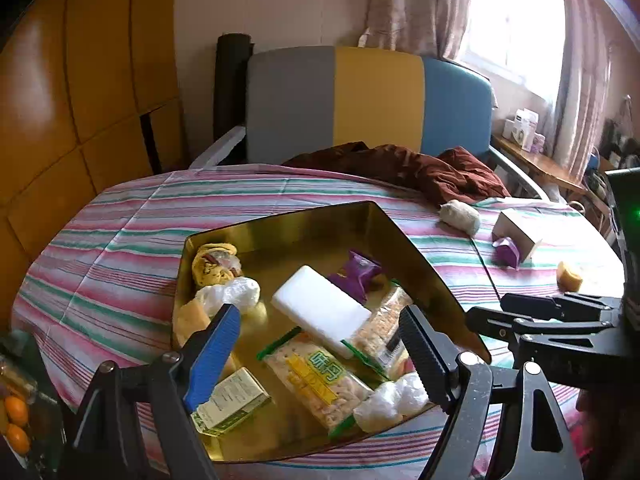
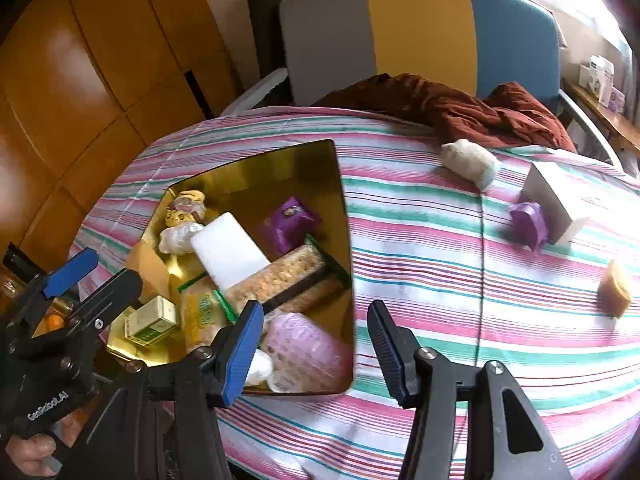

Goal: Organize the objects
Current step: 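Move both tools away from the tray toward the sock and purple packet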

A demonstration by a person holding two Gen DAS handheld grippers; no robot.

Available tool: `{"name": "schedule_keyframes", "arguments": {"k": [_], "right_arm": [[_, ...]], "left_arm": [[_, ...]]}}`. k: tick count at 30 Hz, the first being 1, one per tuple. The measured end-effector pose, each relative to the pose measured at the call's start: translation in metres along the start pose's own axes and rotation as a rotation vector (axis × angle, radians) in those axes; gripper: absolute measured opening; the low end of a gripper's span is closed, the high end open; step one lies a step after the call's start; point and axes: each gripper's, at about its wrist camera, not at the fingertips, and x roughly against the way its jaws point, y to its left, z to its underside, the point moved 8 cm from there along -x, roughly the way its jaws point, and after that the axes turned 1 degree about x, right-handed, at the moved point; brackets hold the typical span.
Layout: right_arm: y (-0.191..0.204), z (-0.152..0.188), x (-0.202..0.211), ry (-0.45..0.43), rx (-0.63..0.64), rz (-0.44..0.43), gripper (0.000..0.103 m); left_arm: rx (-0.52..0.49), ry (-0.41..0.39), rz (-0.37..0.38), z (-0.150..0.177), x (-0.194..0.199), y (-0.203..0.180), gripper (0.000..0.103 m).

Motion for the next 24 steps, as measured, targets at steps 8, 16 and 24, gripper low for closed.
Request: {"name": "schedule_keyframes", "arguments": {"k": [8, 16, 24], "right_arm": [[-0.032, 0.003, 0.005, 0.000, -0.050, 0.046, 0.055], [-0.084, 0.004, 0.013, 0.012, -0.126, 0.131, 0.055], [-0.136, -0.001, 0.024, 0.012, -0.182, 0.203, 0.055]], "left_arm": [[-0.055, 0.005, 0.019, 0.004, 0.001, -0.021, 0.083], [-0.107, 0.004, 0.030, 0.002, -0.001, -0.038, 0.083], [-0.147, 0.014, 0.052, 0.002, -0.006, -0.055, 0.083]]}}
